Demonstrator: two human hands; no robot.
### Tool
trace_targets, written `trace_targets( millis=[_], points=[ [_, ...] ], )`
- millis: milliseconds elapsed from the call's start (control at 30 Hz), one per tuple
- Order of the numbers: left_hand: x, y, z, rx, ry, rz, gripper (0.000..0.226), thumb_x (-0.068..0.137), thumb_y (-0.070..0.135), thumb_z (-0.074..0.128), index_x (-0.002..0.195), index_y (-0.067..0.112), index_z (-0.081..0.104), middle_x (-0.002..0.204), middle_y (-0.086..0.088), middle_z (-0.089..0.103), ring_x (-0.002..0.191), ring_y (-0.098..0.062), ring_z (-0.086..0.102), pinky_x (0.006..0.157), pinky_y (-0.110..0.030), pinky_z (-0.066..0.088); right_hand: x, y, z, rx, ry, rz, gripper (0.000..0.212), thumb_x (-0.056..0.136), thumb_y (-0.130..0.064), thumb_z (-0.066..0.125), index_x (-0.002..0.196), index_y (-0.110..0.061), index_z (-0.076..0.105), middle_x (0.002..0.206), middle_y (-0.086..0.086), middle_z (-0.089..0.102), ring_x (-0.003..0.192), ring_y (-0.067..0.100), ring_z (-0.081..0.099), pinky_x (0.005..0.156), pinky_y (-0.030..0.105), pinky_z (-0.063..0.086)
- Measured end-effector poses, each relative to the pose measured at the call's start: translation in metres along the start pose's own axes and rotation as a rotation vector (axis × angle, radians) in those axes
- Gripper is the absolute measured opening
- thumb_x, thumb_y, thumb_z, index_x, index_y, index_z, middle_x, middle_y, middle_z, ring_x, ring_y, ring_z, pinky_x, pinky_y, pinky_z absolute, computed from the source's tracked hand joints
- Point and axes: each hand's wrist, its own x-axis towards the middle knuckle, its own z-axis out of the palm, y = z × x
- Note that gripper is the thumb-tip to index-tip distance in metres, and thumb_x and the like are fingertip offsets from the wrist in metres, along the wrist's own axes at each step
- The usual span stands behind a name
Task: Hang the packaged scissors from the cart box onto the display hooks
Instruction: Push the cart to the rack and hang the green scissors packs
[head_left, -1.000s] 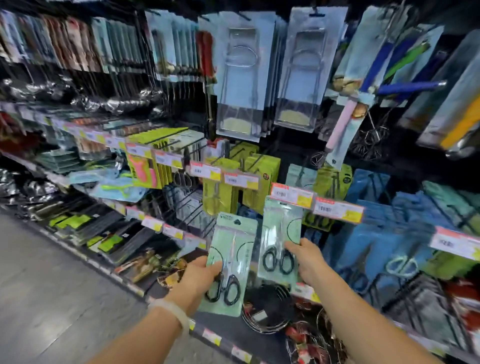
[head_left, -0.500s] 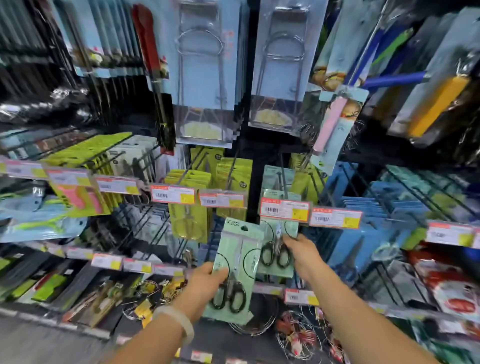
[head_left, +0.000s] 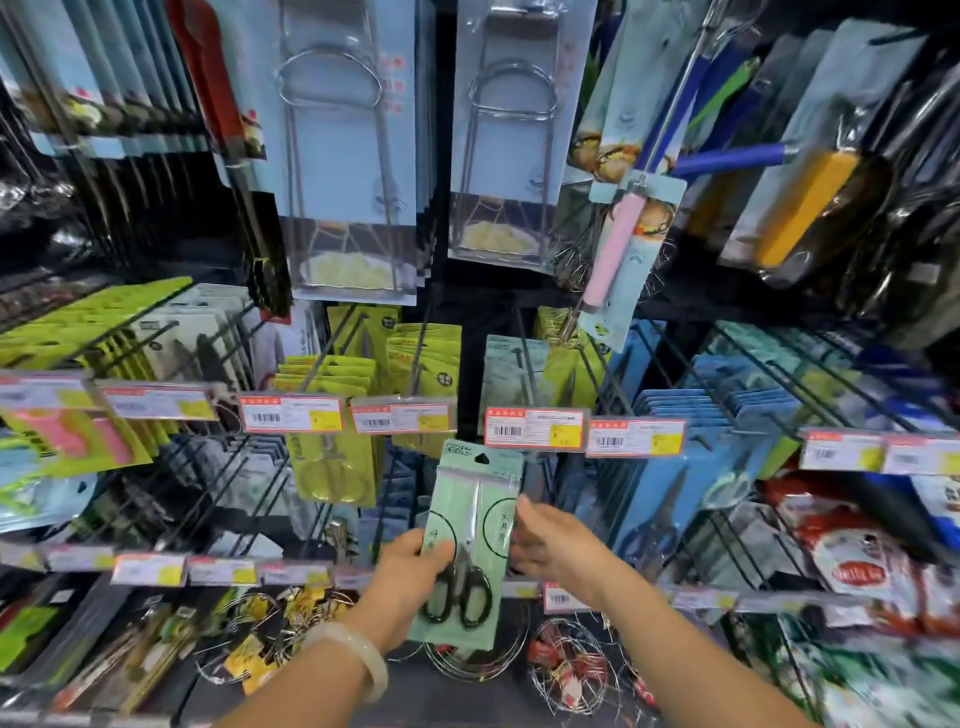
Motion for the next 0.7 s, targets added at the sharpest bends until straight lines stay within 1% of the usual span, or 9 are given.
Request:
trace_targets(
  millis=[67, 133, 167, 233, 333, 400, 533, 600, 700],
  points=[
    [0.001, 0.003, 0.009, 0.010, 0.001, 0.023, 0.007, 0.092, 0.017, 0.059, 0.090, 0.014, 0.064, 0.098, -0.008, 0.070, 0.097, -0.028, 0.064, 0.094, -0.045, 0.050, -0.007, 0.009, 0.006, -0.023, -0.001, -0.062, 0.015, 0.088, -0.027, 0.062, 0.088, -0.014, 0.054, 0.084, -0.002, 0.062, 0.079, 0.014, 0.062, 0.078, 0.029, 0.055],
    [0.000, 0.007, 0.017, 0.049, 0.011, 0.059, 0.006, 0.090, 0.017, 0.061, 0.090, 0.013, 0.065, 0.096, -0.010, 0.071, 0.095, -0.030, 0.066, 0.090, -0.046, 0.052, -0.009, 0.013, 0.008, -0.055, 0.110, -0.152, 0.025, 0.087, -0.016, 0.065, 0.070, -0.013, 0.046, 0.061, -0.002, 0.052, 0.055, 0.009, 0.051, 0.062, 0.029, 0.051],
    [-0.001, 0.010, 0.021, 0.081, 0.016, 0.081, 0.006, 0.089, 0.018, 0.061, 0.092, 0.013, 0.063, 0.096, -0.010, 0.070, 0.093, -0.029, 0.066, 0.087, -0.044, 0.053, -0.010, 0.012, 0.007, -0.092, 0.155, -0.185, 0.027, 0.087, -0.014, 0.065, 0.068, -0.013, 0.045, 0.057, -0.002, 0.048, 0.051, 0.009, 0.046, 0.056, 0.029, 0.046],
    [-0.001, 0.018, 0.027, 0.140, 0.013, 0.146, 0.009, 0.089, 0.018, 0.061, 0.096, 0.014, 0.057, 0.091, -0.004, 0.067, 0.085, -0.022, 0.065, 0.079, -0.037, 0.053, -0.013, 0.008, 0.001, -0.141, 0.204, -0.245, 0.022, 0.087, -0.015, 0.063, 0.071, -0.013, 0.049, 0.060, 0.002, 0.049, 0.054, 0.014, 0.044, 0.053, 0.028, 0.039],
    [-0.002, 0.035, 0.035, 0.173, 0.018, 0.254, 0.009, 0.089, 0.018, 0.063, 0.087, 0.017, 0.054, 0.082, -0.001, 0.065, 0.074, -0.015, 0.061, 0.066, -0.026, 0.049, -0.016, -0.003, -0.008, -0.137, 0.233, -0.322, 0.015, 0.089, -0.014, 0.061, 0.076, -0.014, 0.054, 0.068, 0.011, 0.052, 0.066, 0.020, 0.048, 0.064, 0.036, 0.042],
    [0.003, 0.046, 0.040, 0.161, 0.024, 0.293, 0.012, 0.088, 0.018, 0.063, 0.081, 0.017, 0.054, 0.082, -0.006, 0.066, 0.076, -0.020, 0.062, 0.071, -0.032, 0.051, -0.016, -0.014, -0.012, -0.106, 0.269, -0.364, 0.010, 0.090, -0.012, 0.059, 0.081, -0.015, 0.056, 0.075, 0.011, 0.058, 0.072, 0.021, 0.053, 0.068, 0.036, 0.047],
    [0.014, 0.050, 0.045, 0.128, 0.048, 0.292, 0.011, 0.086, 0.019, 0.066, 0.078, 0.020, 0.059, 0.090, -0.011, 0.070, 0.087, -0.027, 0.066, 0.083, -0.043, 0.053, -0.008, -0.025, -0.013, -0.099, 0.316, -0.381, 0.004, 0.092, -0.011, 0.056, 0.090, -0.015, 0.057, 0.080, 0.005, 0.060, 0.070, 0.014, 0.053, 0.063, 0.022, 0.044],
    [0.016, 0.043, 0.046, 0.147, 0.042, 0.288, 0.010, 0.086, 0.019, 0.066, 0.079, 0.015, 0.061, 0.091, -0.014, 0.070, 0.089, -0.030, 0.066, 0.083, -0.043, 0.052, -0.004, -0.021, -0.010, -0.145, 0.322, -0.363, 0.003, 0.092, -0.011, 0.055, 0.095, -0.011, 0.056, 0.080, 0.002, 0.060, 0.072, 0.014, 0.055, 0.065, 0.020, 0.045],
    [0.022, 0.035, 0.046, 0.154, 0.063, 0.298, 0.017, 0.086, 0.018, 0.066, 0.083, 0.002, 0.065, 0.092, -0.021, 0.068, 0.090, -0.036, 0.064, 0.082, -0.047, 0.051, 0.000, -0.013, -0.006, -0.117, 0.356, -0.347, 0.006, 0.093, -0.010, 0.054, 0.098, -0.007, 0.056, 0.076, -0.001, 0.059, 0.067, 0.008, 0.055, 0.059, 0.009, 0.045]
  ],
)
